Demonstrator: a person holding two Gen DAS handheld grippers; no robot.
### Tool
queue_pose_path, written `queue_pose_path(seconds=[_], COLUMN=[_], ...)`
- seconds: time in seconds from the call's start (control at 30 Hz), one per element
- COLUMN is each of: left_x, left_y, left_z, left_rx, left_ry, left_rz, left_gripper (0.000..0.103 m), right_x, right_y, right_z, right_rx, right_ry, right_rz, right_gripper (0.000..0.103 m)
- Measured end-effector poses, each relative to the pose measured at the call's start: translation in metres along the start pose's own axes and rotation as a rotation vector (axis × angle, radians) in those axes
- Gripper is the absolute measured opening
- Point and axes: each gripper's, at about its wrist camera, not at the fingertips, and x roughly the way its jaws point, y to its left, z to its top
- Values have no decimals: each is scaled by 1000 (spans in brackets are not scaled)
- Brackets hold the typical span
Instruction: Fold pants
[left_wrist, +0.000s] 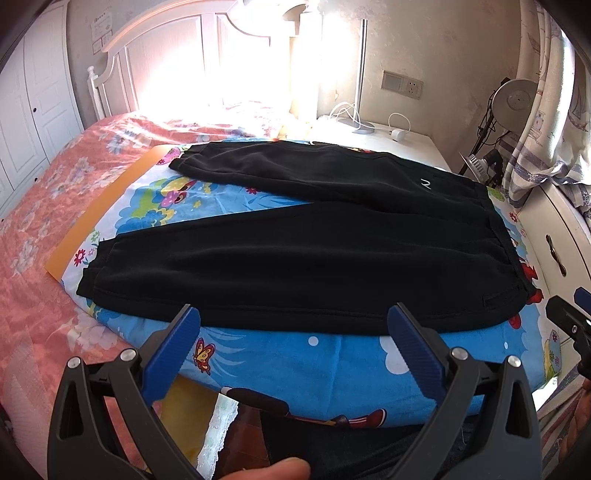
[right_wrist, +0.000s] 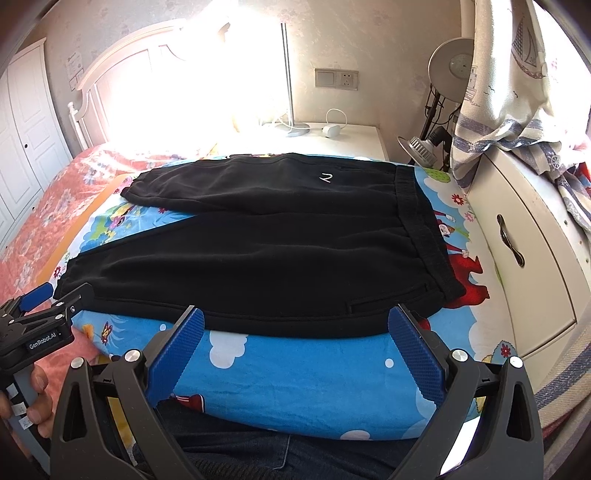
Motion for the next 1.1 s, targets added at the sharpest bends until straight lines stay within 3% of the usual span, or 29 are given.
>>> queue_pose_path(seconds=[0.27,1.1], left_x=[-16,-16], left_y=[2,-3], left_z=[2,4], left_rx=[-14,-7], left_ry=[-23,-17], left_rz=[-12,-17], left_gripper=[101,101], right_x=[-11,-6], right_y=[1,0], right_z=[4,2], right_rx=[-11,-1], right_ry=[-17,-1], right_rz=[-1,10], right_gripper=[97,97])
